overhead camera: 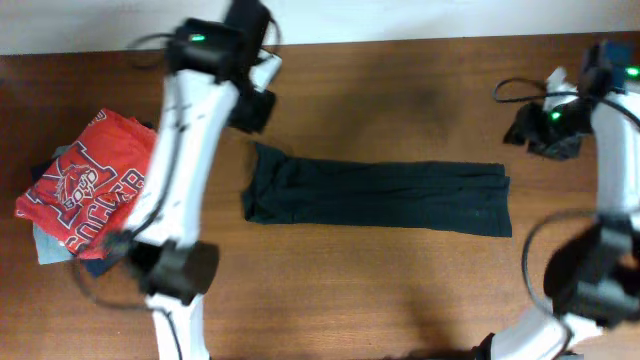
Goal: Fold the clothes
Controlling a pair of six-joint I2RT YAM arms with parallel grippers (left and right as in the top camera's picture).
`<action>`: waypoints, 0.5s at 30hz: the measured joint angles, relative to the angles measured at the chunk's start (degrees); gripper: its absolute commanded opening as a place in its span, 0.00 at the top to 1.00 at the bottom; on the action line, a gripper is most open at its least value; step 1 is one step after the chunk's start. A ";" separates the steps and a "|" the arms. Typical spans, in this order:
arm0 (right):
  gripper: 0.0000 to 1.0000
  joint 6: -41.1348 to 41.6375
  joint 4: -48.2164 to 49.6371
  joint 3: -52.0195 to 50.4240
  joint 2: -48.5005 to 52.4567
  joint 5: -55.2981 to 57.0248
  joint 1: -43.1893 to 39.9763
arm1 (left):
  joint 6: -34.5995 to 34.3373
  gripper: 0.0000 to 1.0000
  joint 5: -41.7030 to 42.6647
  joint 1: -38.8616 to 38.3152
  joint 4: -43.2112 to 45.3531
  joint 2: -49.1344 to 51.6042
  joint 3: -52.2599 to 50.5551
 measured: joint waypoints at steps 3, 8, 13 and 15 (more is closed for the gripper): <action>0.43 -0.28 -0.02 0.31 -8.37 -1.88 0.00 | -0.98 0.81 -2.49 2.71 0.02 -8.04 0.07; 0.32 -0.74 -0.94 0.63 -19.80 -5.29 0.00 | -5.27 0.78 -8.87 5.97 0.00 -23.58 0.59; 0.07 -0.61 -1.99 0.68 -27.67 -6.69 0.00 | -7.67 0.70 -11.78 6.95 0.07 -36.65 0.15; 0.06 -0.74 -2.91 0.83 -29.35 -6.99 0.00 | -8.22 0.69 -12.33 6.99 1.03 -39.71 -2.86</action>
